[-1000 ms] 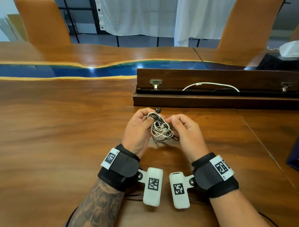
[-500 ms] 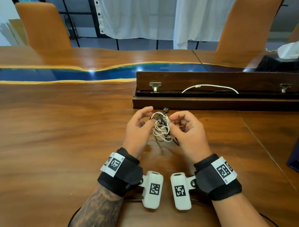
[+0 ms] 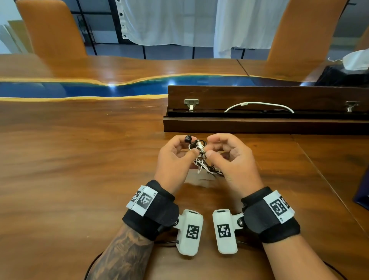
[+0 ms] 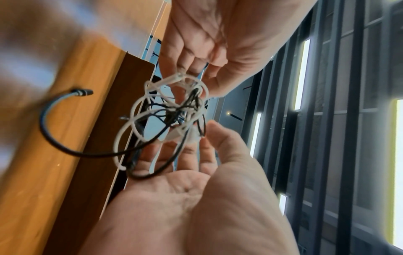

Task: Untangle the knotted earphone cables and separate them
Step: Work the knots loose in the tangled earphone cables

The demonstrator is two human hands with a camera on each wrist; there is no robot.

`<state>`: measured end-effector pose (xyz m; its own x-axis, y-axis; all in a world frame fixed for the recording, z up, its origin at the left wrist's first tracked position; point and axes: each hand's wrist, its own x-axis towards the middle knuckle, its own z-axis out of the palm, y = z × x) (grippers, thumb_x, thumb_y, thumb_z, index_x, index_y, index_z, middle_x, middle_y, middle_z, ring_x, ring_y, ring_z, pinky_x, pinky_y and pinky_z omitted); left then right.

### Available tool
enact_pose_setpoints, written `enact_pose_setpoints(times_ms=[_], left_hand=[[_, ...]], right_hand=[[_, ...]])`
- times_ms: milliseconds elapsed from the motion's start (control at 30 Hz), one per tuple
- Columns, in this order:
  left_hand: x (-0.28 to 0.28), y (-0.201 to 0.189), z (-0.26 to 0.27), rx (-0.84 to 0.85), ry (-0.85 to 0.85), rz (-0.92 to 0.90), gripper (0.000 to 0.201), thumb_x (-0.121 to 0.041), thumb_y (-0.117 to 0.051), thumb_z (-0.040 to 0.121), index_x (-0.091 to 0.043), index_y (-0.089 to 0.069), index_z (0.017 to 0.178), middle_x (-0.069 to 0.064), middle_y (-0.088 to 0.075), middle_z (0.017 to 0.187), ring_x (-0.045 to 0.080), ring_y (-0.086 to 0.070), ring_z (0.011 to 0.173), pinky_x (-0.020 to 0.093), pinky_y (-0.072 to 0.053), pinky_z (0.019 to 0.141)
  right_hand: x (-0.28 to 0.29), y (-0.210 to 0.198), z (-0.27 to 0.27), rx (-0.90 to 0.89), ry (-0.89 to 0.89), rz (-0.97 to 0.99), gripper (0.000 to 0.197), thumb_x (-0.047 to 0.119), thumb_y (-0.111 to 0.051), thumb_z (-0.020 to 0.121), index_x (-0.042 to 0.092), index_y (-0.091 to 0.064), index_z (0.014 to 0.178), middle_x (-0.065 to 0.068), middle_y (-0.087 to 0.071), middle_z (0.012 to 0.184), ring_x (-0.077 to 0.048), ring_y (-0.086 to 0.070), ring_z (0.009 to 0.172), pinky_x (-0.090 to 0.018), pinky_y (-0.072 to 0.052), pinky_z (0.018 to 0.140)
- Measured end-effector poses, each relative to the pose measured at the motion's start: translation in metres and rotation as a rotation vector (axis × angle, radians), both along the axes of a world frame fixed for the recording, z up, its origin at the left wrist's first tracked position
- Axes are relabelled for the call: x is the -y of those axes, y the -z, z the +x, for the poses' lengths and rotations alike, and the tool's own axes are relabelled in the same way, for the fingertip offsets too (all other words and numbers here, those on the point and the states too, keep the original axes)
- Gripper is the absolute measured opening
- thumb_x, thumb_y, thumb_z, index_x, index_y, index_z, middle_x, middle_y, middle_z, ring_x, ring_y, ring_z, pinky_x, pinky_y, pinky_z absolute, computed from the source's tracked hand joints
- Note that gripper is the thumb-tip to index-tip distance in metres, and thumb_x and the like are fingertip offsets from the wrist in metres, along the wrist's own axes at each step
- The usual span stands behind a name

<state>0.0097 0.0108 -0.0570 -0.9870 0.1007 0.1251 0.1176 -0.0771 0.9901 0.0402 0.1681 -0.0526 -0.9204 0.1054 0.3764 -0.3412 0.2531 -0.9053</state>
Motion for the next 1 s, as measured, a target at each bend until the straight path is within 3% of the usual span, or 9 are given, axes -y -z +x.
enact_pose_setpoints(times_ms=[100,233,433,533,633,700,800,933,1000], left_hand=[[-0.001,0.0,0.0,-0.009,-0.027,0.056,0.02,0.006,-0.064,0.09,-0.009,-0.066,0.104,0.009,-0.07,0.103,0.016,-0.07,0.084,0.035,-0.061,0.071],[-0.003,0.002,-0.001,0.026,-0.054,0.125,0.018,0.007,-0.064,0.091,-0.007,-0.063,0.103,0.011,-0.068,0.102,0.02,-0.071,0.085,0.038,-0.062,0.071],[-0.003,-0.001,0.0,0.097,-0.044,0.229,0.024,0.009,-0.059,0.093,-0.01,-0.059,0.107,0.02,-0.063,0.111,0.023,-0.07,0.088,0.036,-0.06,0.069],[-0.005,-0.004,0.002,0.115,-0.002,0.241,0.038,0.011,-0.055,0.093,-0.015,-0.061,0.12,0.015,-0.061,0.12,0.016,-0.07,0.084,0.034,-0.059,0.069],[-0.004,-0.008,0.003,0.077,0.047,0.182,0.05,0.013,-0.051,0.093,-0.022,-0.064,0.126,0.002,-0.063,0.121,0.011,-0.07,0.084,0.037,-0.062,0.073],[-0.004,-0.008,0.005,0.024,0.061,0.109,0.045,0.011,-0.053,0.093,-0.019,-0.067,0.123,-0.007,-0.071,0.106,0.018,-0.071,0.084,0.046,-0.062,0.078],[-0.006,-0.006,0.008,-0.068,0.012,0.008,0.024,-0.002,-0.064,0.094,-0.017,-0.073,0.109,0.001,-0.074,0.101,0.042,-0.068,0.089,0.057,-0.059,0.079],[-0.007,-0.004,0.007,-0.072,-0.078,0.061,0.011,-0.006,-0.068,0.093,-0.011,-0.074,0.1,0.009,-0.073,0.1,0.029,-0.07,0.089,0.049,-0.061,0.08],[-0.005,-0.004,0.006,-0.064,-0.093,0.097,0.006,-0.007,-0.07,0.092,-0.009,-0.074,0.097,0.011,-0.073,0.097,0.024,-0.069,0.088,0.051,-0.06,0.08]], right_hand=[[0.003,-0.001,0.0,0.039,0.066,-0.03,0.013,0.01,-0.065,0.096,0.02,-0.068,0.102,0.001,-0.073,0.091,-0.013,-0.071,0.085,-0.036,-0.061,0.076],[0.001,0.002,-0.001,0.061,0.024,0.052,0.011,0.011,-0.071,0.091,0.021,-0.07,0.094,0.007,-0.071,0.092,-0.015,-0.068,0.088,-0.045,-0.059,0.08],[0.002,0.002,0.0,0.113,-0.048,0.017,0.022,0.002,-0.071,0.087,0.022,-0.069,0.097,0.006,-0.073,0.098,-0.016,-0.069,0.092,-0.042,-0.06,0.083],[0.002,0.001,0.0,0.101,-0.036,-0.013,0.022,-0.002,-0.07,0.088,0.019,-0.069,0.095,-0.001,-0.073,0.096,-0.022,-0.072,0.086,-0.045,-0.062,0.077],[0.002,0.001,-0.001,0.063,0.003,-0.022,0.019,0.0,-0.07,0.089,0.018,-0.07,0.095,-0.002,-0.073,0.092,-0.024,-0.071,0.082,-0.043,-0.062,0.073],[0.002,0.001,-0.001,0.039,0.009,-0.02,0.019,0.002,-0.07,0.09,0.019,-0.07,0.098,-0.001,-0.073,0.091,-0.021,-0.071,0.083,-0.039,-0.062,0.073],[0.003,0.0,0.001,0.025,0.015,-0.02,0.024,0.003,-0.071,0.09,0.02,-0.067,0.105,0.006,-0.07,0.092,-0.013,-0.069,0.085,-0.03,-0.06,0.075],[0.004,-0.002,0.002,0.06,-0.01,-0.07,0.04,-0.002,-0.072,0.086,0.023,-0.058,0.114,0.002,-0.07,0.096,-0.015,-0.069,0.09,-0.031,-0.059,0.079],[0.004,-0.003,0.002,0.07,-0.046,-0.067,0.046,-0.004,-0.073,0.085,0.022,-0.055,0.117,0.001,-0.07,0.098,-0.016,-0.069,0.092,-0.032,-0.059,0.081]])
